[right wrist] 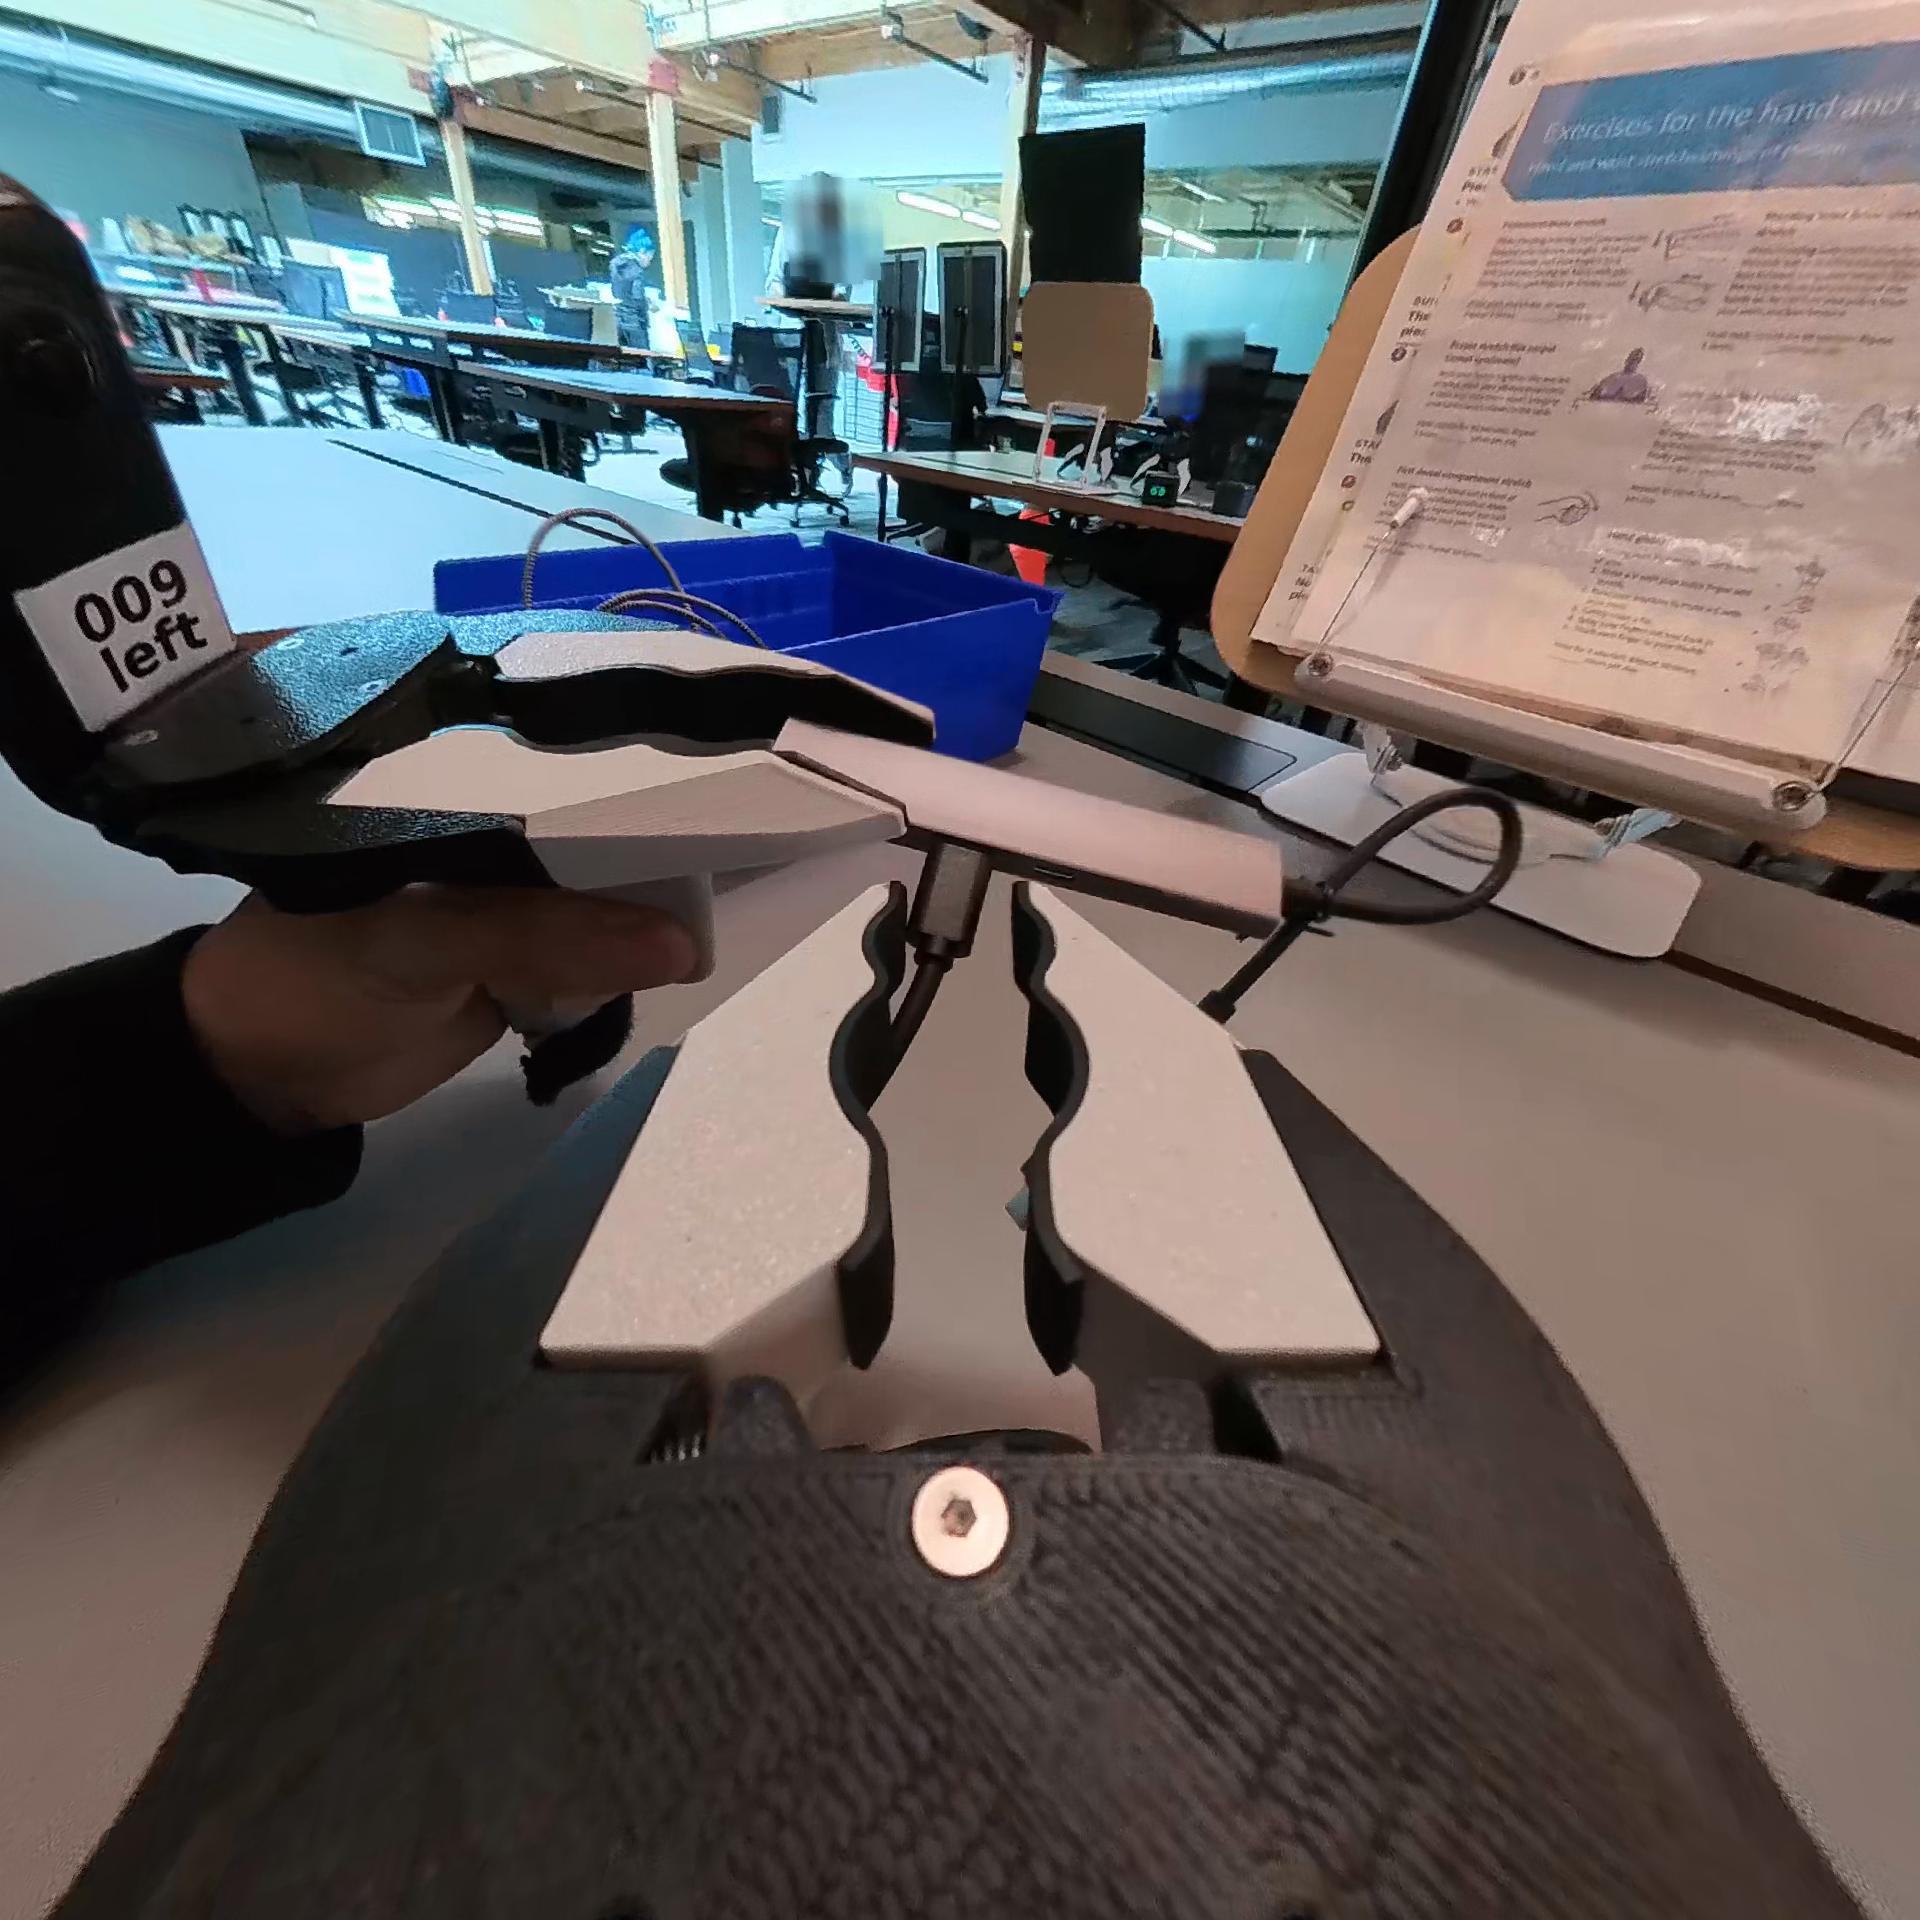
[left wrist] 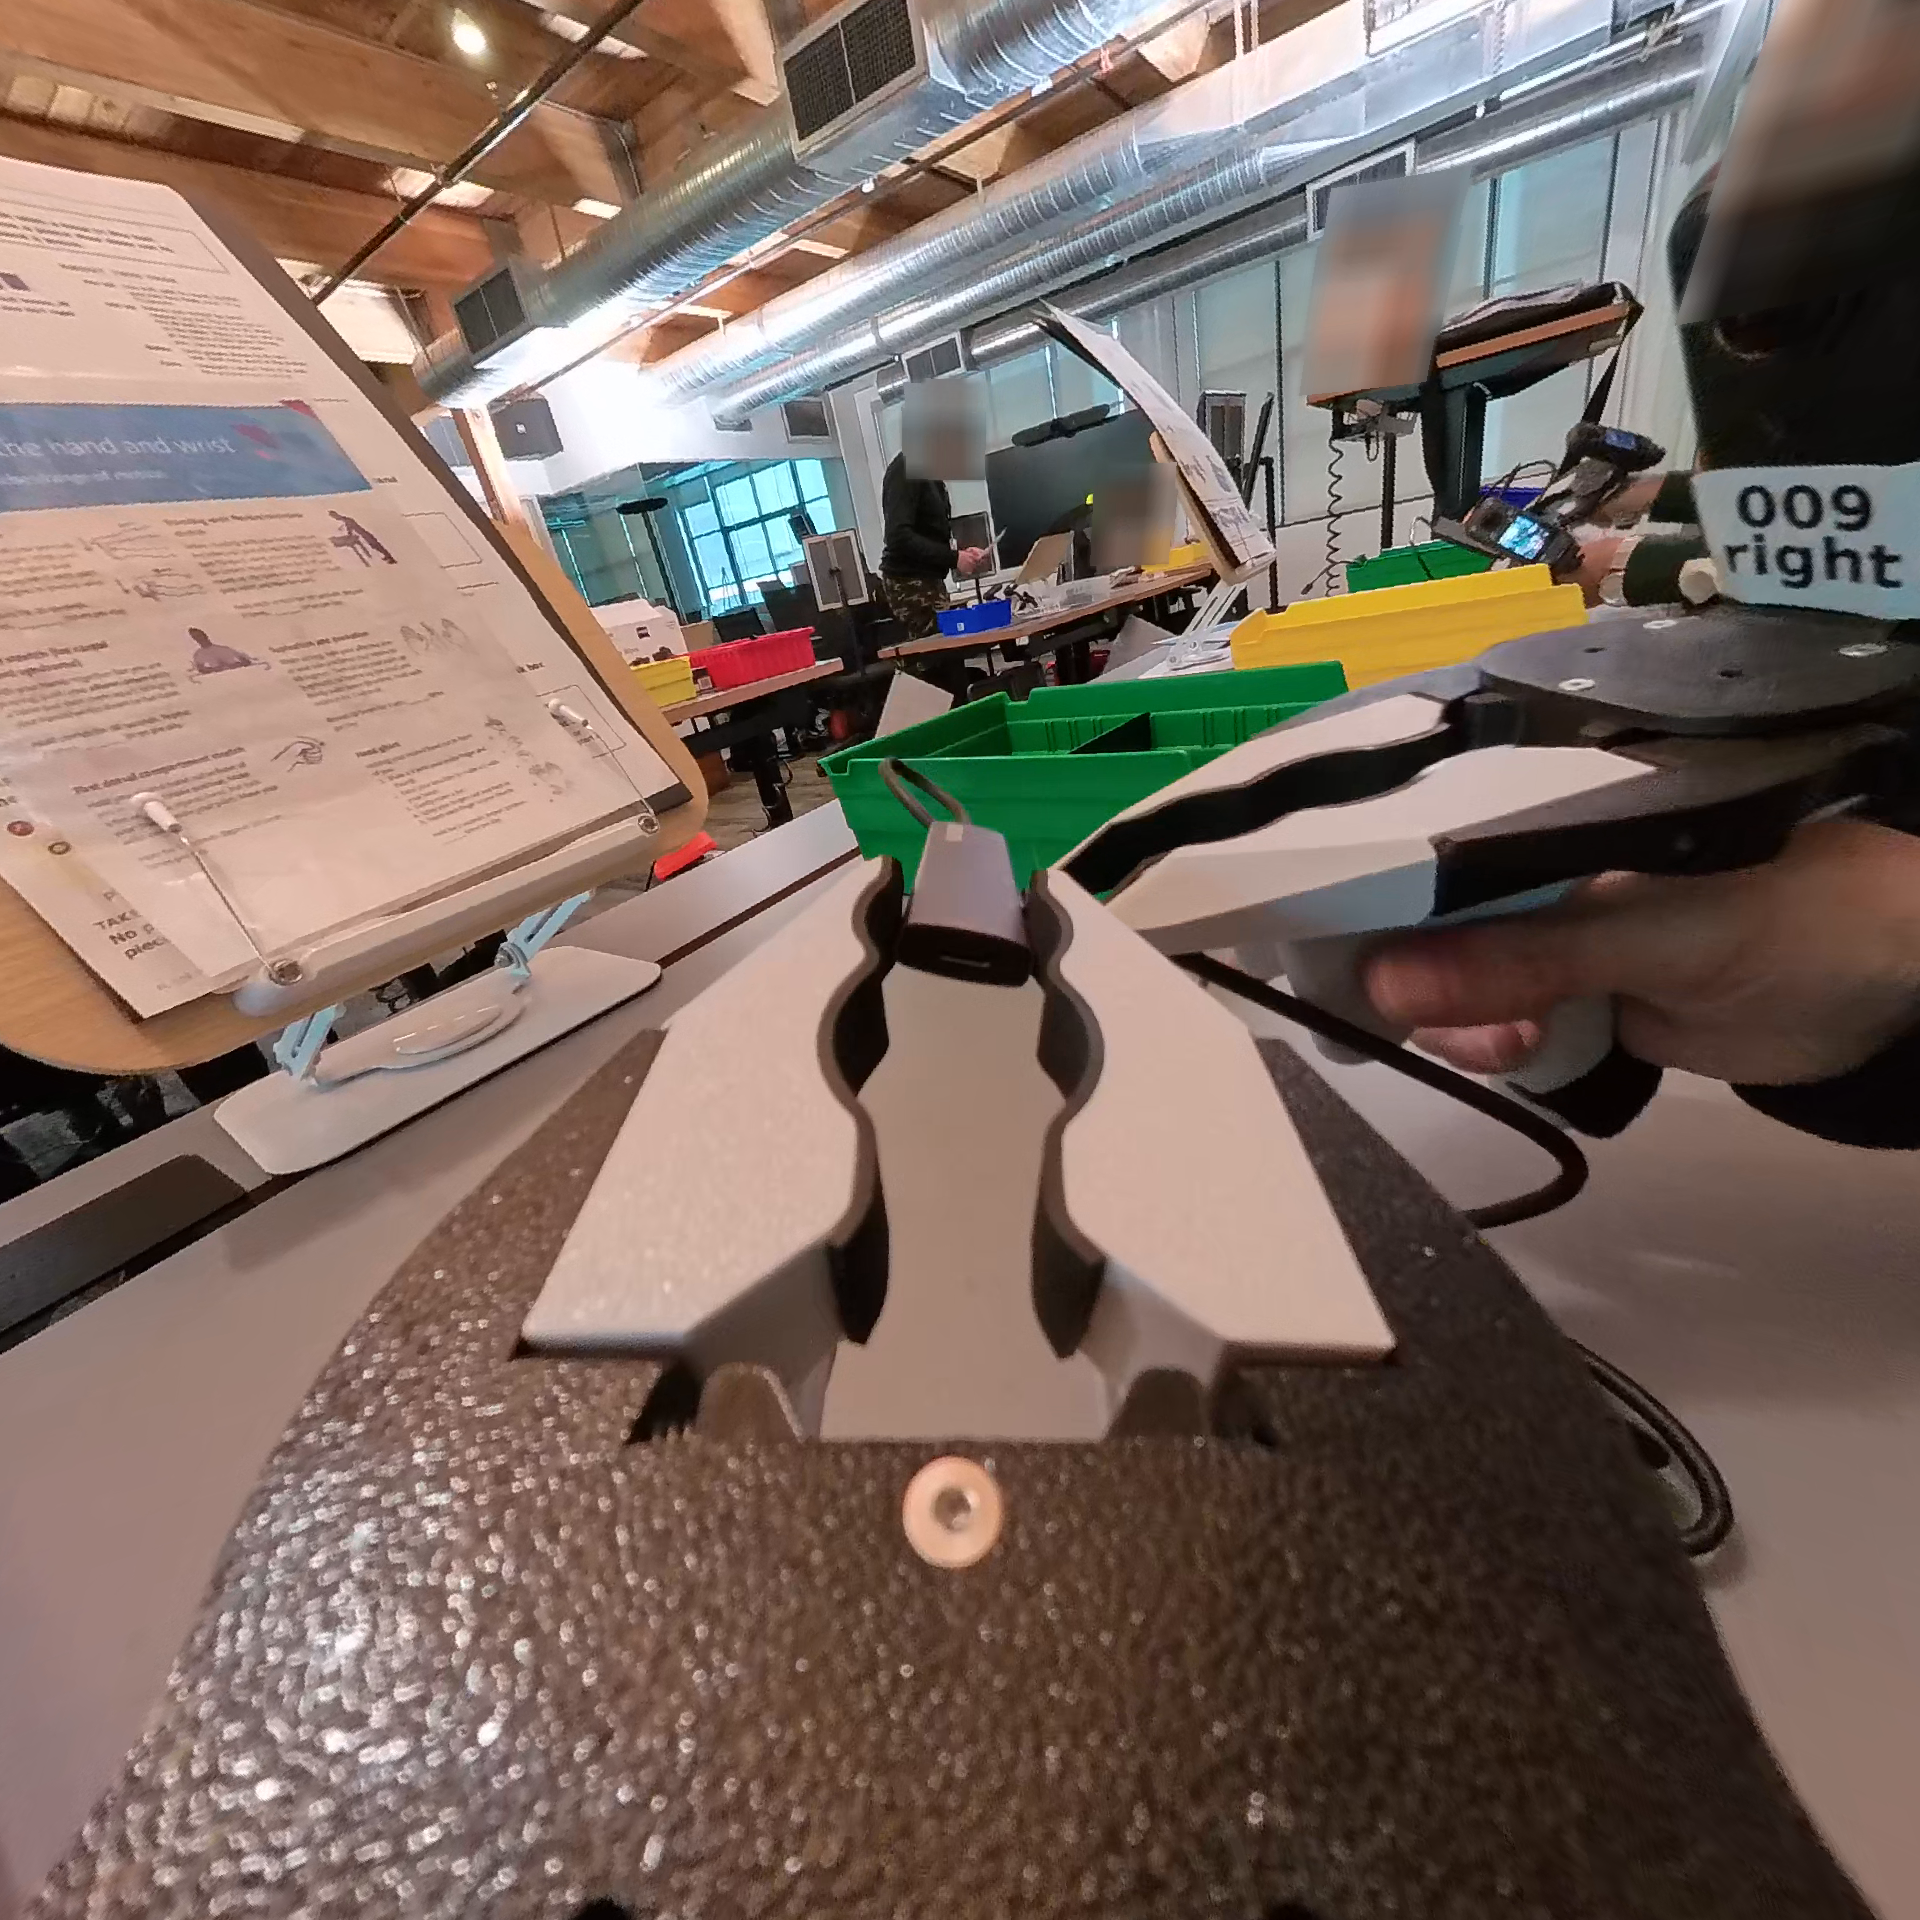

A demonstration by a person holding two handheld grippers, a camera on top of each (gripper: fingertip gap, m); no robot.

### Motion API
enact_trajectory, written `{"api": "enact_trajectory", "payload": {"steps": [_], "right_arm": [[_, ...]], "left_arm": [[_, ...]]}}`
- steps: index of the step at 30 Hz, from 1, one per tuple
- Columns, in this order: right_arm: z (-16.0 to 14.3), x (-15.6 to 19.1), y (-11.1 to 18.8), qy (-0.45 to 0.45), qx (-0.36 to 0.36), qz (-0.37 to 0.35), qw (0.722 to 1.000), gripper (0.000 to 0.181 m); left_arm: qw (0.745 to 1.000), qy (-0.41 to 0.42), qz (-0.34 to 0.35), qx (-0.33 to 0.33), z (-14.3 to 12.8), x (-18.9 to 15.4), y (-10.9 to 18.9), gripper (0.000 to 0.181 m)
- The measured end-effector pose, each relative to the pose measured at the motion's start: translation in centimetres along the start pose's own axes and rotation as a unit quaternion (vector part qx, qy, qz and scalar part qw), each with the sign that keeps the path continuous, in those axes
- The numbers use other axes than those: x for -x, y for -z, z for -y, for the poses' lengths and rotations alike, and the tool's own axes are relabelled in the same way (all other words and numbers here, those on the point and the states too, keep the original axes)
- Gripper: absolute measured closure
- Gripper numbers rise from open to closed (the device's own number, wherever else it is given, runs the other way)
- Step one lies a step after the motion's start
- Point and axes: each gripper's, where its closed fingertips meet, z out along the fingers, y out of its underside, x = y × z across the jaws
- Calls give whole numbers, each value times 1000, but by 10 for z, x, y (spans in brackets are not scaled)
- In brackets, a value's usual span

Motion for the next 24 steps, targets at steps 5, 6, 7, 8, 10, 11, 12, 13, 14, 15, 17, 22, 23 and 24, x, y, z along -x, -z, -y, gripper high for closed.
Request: {"api": "enact_trajectory", "payload": {"steps": [5,6,7,8,10,11,12,13,14,15,17,22,23,24], "right_arm": [[-4,2,0,-57,7,29,998,158],[-4,2,0,-65,5,32,997,159],[-3,2,1,-68,0,33,997,164],[-2,4,0,-67,-3,36,997,168],[-3,5,-1,-63,-3,33,997,169],[-2,5,-1,-60,-4,31,998,169],[-3,6,-2,-58,-1,30,998,169],[-3,6,-2,-50,2,30,998,169],[-2,5,-1,-37,0,27,999,170],[1,5,0,-19,-5,22,1000,170],[6,4,2,29,-8,11,999,170],[11,4,10,121,31,4,992,169],[12,4,12,123,37,4,992,170],[12,3,13,130,44,1,991,170]], "left_arm": [[1000,-1,3,-3,1,1,1,159],[1000,0,2,-4,1,1,1,159],[1000,0,2,-4,1,1,1,159],[1000,0,2,-5,2,1,1,159],[1000,0,4,-7,2,2,1,159],[1000,0,4,-8,3,2,1,159],[1000,-1,4,-9,3,2,2,159],[1000,-3,3,-9,3,2,2,159],[1000,-8,3,-9,3,2,2,159],[1000,-15,2,-12,3,1,3,159],[999,-28,2,-20,6,0,3,160],[997,-71,-2,-32,10,-6,3,159],[996,-78,-2,-34,10,-8,3,159],[996,-85,-1,-34,11,-9,2,159]]}}
